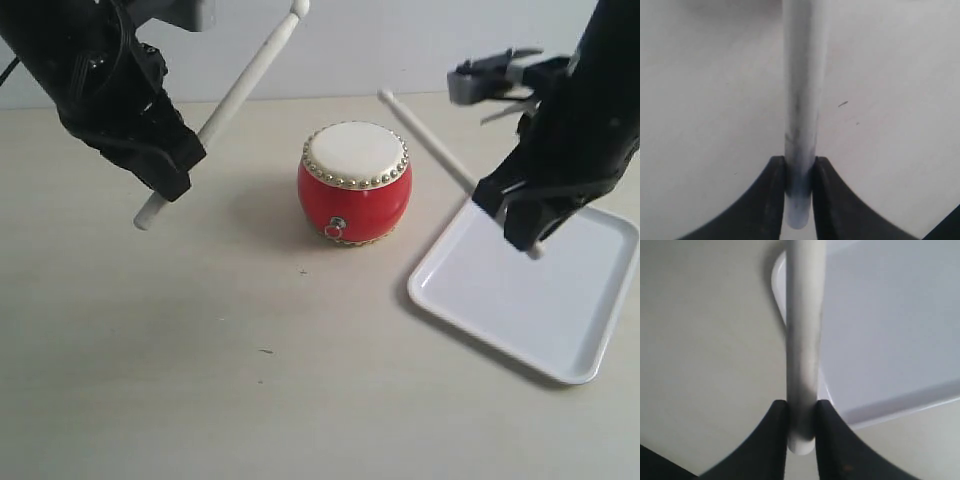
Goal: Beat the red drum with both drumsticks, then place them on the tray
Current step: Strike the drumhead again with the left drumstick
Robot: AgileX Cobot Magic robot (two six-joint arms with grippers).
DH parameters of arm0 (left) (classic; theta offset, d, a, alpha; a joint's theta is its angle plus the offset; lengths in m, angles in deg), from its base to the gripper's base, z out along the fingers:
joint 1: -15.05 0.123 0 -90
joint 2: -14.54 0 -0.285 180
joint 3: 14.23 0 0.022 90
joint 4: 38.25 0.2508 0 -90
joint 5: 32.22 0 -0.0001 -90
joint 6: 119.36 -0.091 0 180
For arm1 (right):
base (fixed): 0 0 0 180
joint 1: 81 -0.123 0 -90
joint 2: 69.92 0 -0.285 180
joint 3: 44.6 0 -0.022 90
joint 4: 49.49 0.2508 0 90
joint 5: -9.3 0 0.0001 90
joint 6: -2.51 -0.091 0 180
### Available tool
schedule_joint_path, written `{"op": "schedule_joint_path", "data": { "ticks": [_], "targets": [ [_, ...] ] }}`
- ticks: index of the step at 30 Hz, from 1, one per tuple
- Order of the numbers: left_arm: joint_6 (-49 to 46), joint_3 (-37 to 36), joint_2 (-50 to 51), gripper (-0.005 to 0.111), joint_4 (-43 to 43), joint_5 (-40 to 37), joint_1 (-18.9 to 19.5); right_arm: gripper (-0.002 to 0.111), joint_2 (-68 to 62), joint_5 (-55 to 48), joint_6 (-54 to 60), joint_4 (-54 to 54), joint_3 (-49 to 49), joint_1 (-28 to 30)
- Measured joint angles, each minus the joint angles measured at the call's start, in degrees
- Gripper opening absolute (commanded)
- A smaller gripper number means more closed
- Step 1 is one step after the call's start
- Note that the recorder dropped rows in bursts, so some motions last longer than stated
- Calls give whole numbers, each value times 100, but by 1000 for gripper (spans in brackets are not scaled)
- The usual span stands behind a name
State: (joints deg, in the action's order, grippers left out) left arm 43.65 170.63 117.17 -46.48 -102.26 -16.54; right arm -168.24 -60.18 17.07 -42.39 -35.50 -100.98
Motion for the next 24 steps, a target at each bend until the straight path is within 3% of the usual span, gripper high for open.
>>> {"op": "schedule_joint_path", "data": {
  "ticks": [10, 15, 24],
  "targets": [
    [-171, 0, 1081, 0, -196, 0, -199, 0, 1703, -41, -131, -381, -72, 0],
    [-171, 27, 1418, 0, -106, 0, -408, 0, 1860, -50, -202, -527, -72, 0],
    [195, 396, 2146, 0, 500, 13, -430, 0, 1868, -65, -209, -427, -72, 0]
  ]
}}
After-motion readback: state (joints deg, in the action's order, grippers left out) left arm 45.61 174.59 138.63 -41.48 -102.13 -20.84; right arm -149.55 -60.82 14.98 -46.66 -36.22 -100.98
